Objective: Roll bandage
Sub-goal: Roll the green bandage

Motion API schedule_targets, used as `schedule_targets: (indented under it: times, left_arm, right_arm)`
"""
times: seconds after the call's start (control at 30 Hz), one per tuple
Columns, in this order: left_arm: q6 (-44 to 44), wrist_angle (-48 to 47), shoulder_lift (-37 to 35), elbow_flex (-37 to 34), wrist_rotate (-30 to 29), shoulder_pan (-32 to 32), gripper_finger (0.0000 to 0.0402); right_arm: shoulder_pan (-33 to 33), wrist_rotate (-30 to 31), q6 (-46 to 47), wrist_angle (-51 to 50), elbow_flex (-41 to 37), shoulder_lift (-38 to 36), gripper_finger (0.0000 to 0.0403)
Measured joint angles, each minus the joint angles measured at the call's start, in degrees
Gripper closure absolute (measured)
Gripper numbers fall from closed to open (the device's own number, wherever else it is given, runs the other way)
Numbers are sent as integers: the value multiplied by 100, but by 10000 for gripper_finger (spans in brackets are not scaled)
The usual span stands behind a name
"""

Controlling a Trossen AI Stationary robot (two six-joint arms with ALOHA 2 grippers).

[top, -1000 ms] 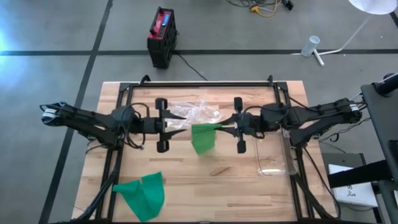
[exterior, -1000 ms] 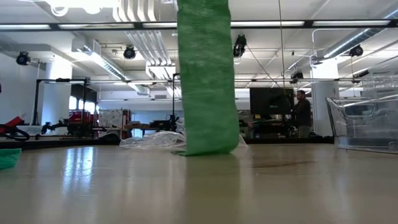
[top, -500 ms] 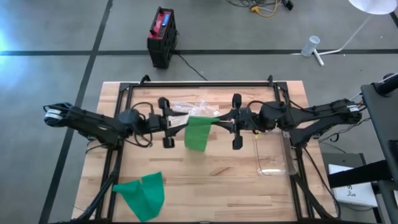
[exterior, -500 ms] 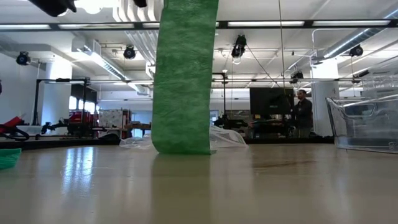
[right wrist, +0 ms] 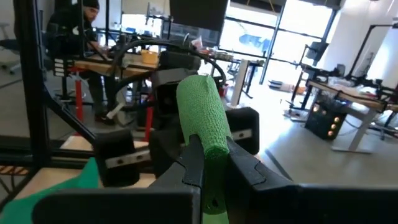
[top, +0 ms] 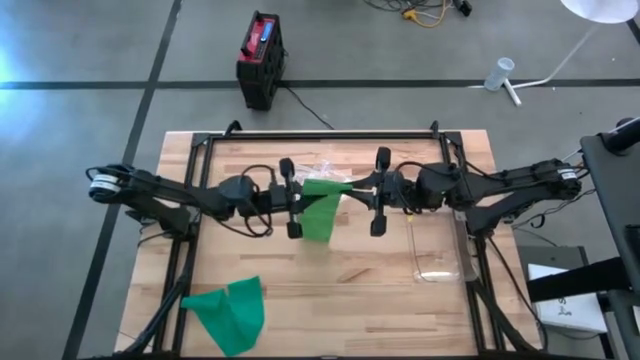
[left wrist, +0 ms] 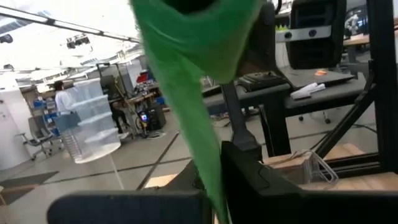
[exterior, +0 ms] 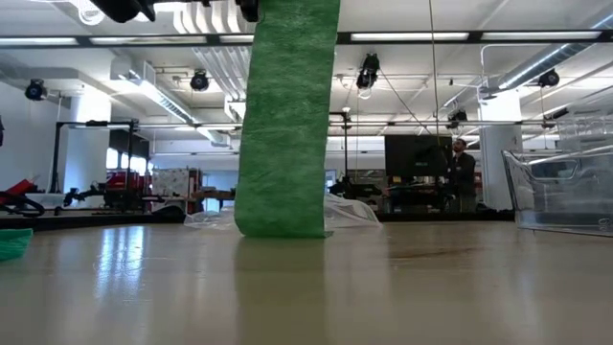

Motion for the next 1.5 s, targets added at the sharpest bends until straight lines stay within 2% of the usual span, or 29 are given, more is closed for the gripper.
schedule_targets:
  times: [0.37, 0.47, 0.67, 0.8, 1.13, 1.4, 1.5]
  left_arm:
    - [-63, -199, 838, 859, 4, 37, 401]
    - [-39, -238, 874, 874, 0, 37, 401]
    - [34, -384, 645, 672, -144, 44, 393]
    - [46, -728, 302, 512, -438, 44, 361]
    - [55, -1200, -565, 151, -463, 44, 250]
    - [50, -1486, -1240, -97, -445, 22, 202]
    - [-61, -1545, -1463, -187, -226, 21, 182]
  right_arm:
    - [2, 144, 14, 192, 16, 144, 383]
    - [4, 329, -36, 138, 17, 126, 382]
    - [3, 283, -160, 69, 13, 74, 381]
    - [2, 289, -237, -16, 13, 70, 382]
    - [4, 291, -764, -102, 17, 66, 382]
    - [7, 291, -972, -171, 17, 55, 381]
    - [7, 291, -1138, -266, 17, 55, 382]
